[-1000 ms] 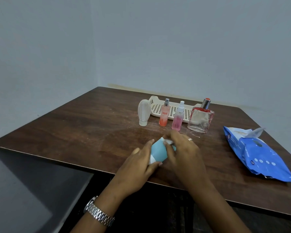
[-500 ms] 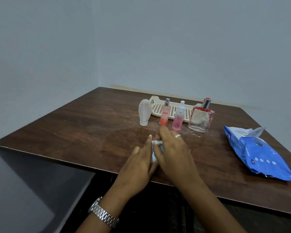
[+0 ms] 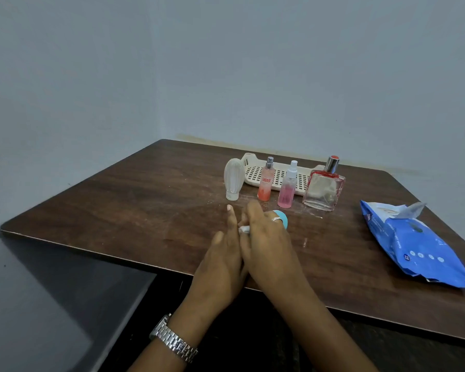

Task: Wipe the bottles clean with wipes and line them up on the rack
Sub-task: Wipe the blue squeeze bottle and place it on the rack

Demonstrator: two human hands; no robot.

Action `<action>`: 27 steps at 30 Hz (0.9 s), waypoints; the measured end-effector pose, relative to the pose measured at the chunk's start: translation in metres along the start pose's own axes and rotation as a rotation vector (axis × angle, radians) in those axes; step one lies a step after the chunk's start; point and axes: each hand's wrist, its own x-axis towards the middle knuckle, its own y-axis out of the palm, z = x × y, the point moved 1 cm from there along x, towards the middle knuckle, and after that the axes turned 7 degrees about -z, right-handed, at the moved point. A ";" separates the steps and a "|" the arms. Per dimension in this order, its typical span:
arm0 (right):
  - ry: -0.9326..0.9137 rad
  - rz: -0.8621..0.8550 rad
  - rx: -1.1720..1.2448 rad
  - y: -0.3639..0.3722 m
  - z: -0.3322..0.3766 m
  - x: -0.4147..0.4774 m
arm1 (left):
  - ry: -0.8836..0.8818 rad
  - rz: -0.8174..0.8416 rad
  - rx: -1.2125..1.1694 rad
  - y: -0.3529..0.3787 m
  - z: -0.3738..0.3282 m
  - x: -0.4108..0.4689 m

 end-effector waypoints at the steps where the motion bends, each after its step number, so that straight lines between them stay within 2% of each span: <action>1: -0.010 0.018 0.014 0.000 0.002 -0.001 | -0.014 -0.015 -0.005 0.000 0.000 0.000; 7: -0.122 0.066 0.069 -0.011 0.004 0.000 | 0.010 -0.101 0.006 0.002 0.005 -0.005; 12: -0.183 -0.082 -0.013 -0.007 -0.013 0.008 | 0.058 -0.140 0.064 0.000 -0.002 -0.005; 18: 0.014 -0.199 0.073 -0.020 -0.047 0.023 | -0.026 -0.099 0.200 0.000 -0.009 -0.002; 27: 0.231 -0.318 0.307 -0.023 -0.066 0.017 | -0.071 -0.073 0.158 -0.003 -0.007 -0.001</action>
